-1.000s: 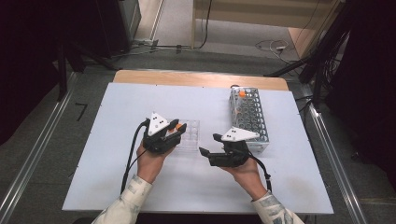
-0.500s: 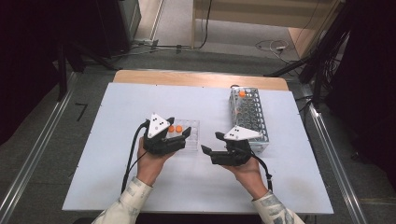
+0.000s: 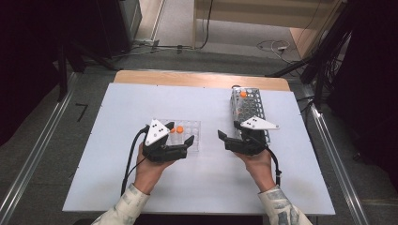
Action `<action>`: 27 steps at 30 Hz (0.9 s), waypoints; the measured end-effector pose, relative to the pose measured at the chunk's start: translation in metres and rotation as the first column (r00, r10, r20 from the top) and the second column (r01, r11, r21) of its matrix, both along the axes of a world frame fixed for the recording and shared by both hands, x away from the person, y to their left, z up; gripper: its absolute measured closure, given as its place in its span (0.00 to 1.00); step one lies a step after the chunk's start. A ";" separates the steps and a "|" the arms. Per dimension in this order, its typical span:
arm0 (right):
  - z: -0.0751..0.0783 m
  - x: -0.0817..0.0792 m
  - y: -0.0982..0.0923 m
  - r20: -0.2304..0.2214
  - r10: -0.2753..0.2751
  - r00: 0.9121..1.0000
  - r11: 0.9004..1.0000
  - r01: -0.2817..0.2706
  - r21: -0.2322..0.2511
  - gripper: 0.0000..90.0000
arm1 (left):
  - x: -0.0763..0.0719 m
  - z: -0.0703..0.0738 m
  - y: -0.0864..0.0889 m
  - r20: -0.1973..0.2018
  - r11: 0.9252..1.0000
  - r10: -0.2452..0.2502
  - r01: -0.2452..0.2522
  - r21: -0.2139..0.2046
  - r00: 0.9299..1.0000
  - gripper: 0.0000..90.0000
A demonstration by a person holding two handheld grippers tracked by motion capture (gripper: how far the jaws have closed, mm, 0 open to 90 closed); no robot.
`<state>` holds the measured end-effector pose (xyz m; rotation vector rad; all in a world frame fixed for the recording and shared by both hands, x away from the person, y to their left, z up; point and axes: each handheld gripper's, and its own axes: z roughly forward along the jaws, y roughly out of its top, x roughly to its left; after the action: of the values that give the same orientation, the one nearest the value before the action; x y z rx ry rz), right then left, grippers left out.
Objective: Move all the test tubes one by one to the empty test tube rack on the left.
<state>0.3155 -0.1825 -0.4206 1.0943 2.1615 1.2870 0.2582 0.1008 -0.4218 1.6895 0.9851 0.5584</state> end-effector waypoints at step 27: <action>0.001 0.060 -0.026 -0.007 -0.209 0.978 0.978 0.209 0.006 0.33 | -0.015 -0.002 0.036 0.004 0.998 0.028 -0.028 -0.060 1.000 0.17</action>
<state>0.3754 -0.2089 -0.4194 1.2917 1.9858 1.1969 0.2435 0.1372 -0.4235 1.6227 1.0139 0.5465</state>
